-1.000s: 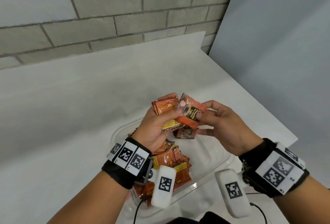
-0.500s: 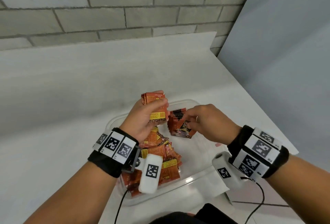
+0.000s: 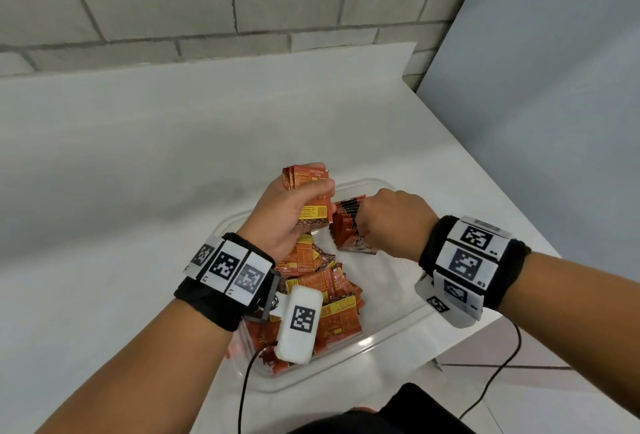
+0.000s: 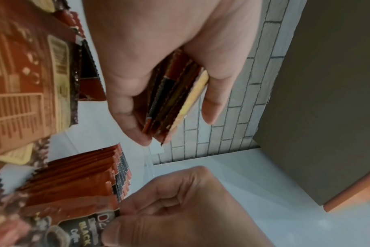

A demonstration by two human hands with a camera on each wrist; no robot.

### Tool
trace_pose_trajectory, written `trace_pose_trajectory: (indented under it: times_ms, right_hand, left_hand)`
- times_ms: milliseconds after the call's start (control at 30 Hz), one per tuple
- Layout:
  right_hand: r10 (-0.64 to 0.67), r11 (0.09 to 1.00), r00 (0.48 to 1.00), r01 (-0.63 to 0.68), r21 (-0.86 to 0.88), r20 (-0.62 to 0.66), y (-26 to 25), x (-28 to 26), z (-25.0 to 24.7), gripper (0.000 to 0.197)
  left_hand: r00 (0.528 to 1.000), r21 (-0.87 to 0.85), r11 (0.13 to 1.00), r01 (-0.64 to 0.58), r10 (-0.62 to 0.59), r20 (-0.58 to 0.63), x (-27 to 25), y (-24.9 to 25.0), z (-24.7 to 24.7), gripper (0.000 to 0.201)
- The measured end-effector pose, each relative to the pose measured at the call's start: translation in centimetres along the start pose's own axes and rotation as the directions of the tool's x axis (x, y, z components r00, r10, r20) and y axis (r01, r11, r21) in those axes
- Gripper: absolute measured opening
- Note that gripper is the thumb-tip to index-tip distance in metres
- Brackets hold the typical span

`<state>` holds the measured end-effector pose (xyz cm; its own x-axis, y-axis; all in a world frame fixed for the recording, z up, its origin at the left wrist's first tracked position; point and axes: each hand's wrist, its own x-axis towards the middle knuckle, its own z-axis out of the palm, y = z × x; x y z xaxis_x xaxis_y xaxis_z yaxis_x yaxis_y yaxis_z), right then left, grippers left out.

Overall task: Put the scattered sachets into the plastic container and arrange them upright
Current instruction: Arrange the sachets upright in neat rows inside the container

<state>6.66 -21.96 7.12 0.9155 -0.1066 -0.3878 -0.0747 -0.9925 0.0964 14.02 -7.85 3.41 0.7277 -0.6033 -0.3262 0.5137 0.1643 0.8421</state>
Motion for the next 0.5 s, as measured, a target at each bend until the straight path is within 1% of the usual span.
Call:
trace_pose_trajectory:
  times_ms: [100,233,367,500]
  right_hand:
    - [0.026,0.998,1.000,-0.025,-0.059,0.013,-0.5,0.2,0.1,0.009]
    - [0.047,0.993,0.998,-0.043,-0.108,0.029,-0.6,0.7,0.2,0.008]
    - [0.063,0.992,0.996,-0.056,-0.112,0.058,-0.5,1.0,0.2,0.006]
    - [0.053,0.991,0.997,-0.045,-0.128,0.061,-0.6,1.1,0.2,0.008]
  left_hand:
    - [1.000,0.000,1.000,0.011,-0.011,0.009,0.0,0.0,0.0,0.029]
    - [1.000,-0.006,1.000,0.014,-0.014,0.021,0.1,0.0,-0.1,0.028]
    - [0.999,-0.017,1.000,0.018,-0.017,0.035,0.3,-0.2,-0.2,0.026]
    - [0.999,-0.021,1.000,0.017,-0.016,0.046,0.4,-0.1,-0.3,0.025]
